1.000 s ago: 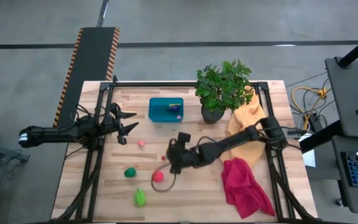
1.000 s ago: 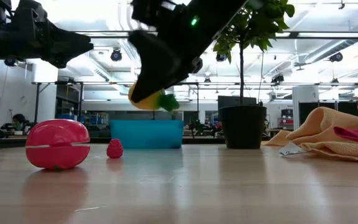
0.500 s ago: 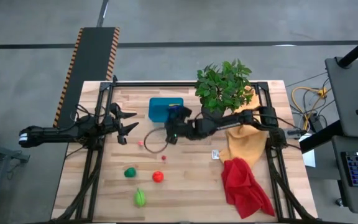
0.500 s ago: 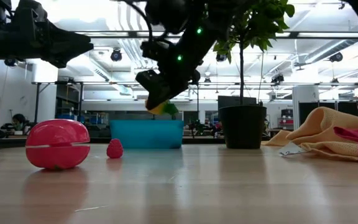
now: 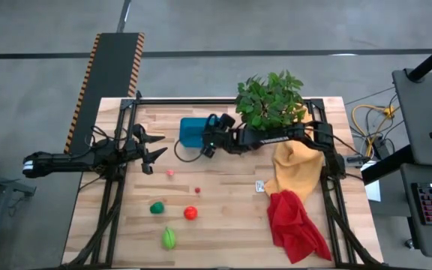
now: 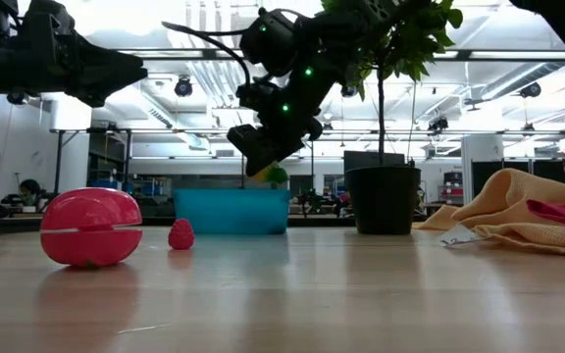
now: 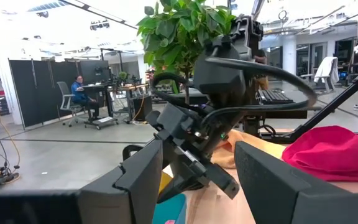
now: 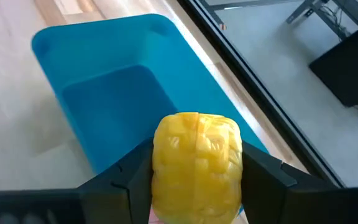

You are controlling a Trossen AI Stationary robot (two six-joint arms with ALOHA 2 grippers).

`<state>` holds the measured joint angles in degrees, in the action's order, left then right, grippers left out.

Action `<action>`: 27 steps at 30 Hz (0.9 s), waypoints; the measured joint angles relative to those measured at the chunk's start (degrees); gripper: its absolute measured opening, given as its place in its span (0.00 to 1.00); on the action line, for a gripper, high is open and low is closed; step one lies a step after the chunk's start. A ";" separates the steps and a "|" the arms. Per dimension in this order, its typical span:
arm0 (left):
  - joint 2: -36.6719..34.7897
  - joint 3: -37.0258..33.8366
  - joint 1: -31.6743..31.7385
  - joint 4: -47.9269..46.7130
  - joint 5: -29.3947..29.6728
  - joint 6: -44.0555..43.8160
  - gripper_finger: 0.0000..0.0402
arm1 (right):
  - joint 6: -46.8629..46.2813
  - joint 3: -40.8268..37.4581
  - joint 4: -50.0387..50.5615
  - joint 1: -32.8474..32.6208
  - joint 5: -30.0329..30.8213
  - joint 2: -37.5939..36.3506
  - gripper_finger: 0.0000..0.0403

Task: Pick and placing Produce into tupperware
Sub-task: Put the pineapple into the bin, then put the peach into the bin

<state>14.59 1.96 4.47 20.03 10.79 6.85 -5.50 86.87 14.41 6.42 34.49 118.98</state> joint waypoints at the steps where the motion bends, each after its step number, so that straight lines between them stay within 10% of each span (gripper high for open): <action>1: 0.00 0.00 0.00 0.00 0.00 0.00 0.47 | 0.00 0.00 -0.01 0.20 -0.02 0.00 0.44; 27: 0.00 0.00 0.01 -0.02 0.00 0.00 0.47 | -0.47 0.00 -3.60 0.74 -2.71 0.09 0.62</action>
<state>14.59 1.96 4.48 20.01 10.79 6.85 -5.97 86.87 10.81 7.16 31.78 119.07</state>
